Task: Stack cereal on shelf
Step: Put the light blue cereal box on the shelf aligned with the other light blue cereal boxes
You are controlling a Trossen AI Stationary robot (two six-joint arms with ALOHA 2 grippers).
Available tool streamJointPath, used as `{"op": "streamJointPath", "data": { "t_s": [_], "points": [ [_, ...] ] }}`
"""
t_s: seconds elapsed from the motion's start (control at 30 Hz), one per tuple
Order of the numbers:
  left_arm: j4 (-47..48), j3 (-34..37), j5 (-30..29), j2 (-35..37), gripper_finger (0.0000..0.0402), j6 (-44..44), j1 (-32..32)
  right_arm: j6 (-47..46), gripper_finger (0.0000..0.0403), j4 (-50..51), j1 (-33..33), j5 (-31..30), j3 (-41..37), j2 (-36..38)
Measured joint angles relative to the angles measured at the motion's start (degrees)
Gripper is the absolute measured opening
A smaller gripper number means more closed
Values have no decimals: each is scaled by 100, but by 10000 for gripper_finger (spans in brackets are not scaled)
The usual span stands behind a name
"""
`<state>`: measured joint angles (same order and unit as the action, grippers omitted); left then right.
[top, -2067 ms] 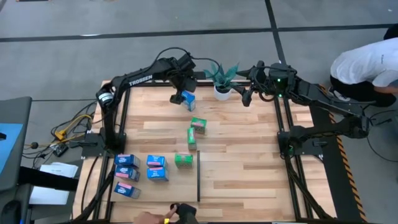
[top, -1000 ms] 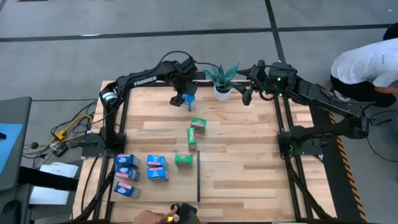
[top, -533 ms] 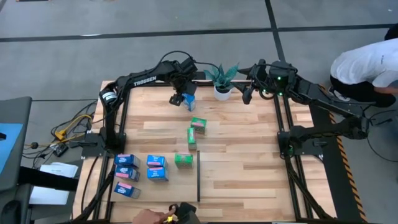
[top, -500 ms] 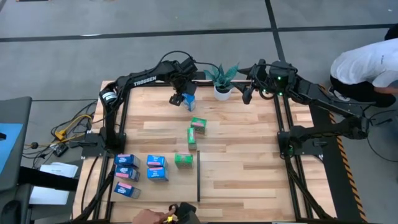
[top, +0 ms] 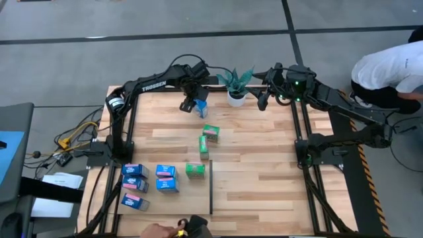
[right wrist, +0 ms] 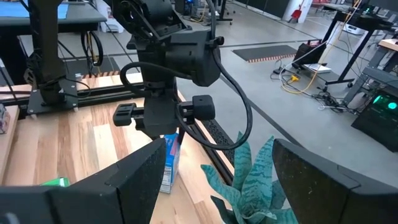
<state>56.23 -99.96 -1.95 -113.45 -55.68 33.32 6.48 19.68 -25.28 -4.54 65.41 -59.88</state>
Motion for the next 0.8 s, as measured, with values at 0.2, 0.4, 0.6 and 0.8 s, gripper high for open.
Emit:
{"op": "streamJointPath", "data": {
  "t_s": [0.2,0.4,0.6,0.8],
  "points": [
    [323,-97,-162,0,173,365,-46,-2,317,0,0,0,0,0],
    [586,-360,-191,2,160,677,-124,-3,317,0,0,-2,0,0],
    [1071,-759,-194,2,144,1102,-266,-2,317,-1,0,-2,0,0],
    [1927,-1489,-346,4,138,1808,-496,-2,317,-2,0,-2,0,0]
  ]
}}
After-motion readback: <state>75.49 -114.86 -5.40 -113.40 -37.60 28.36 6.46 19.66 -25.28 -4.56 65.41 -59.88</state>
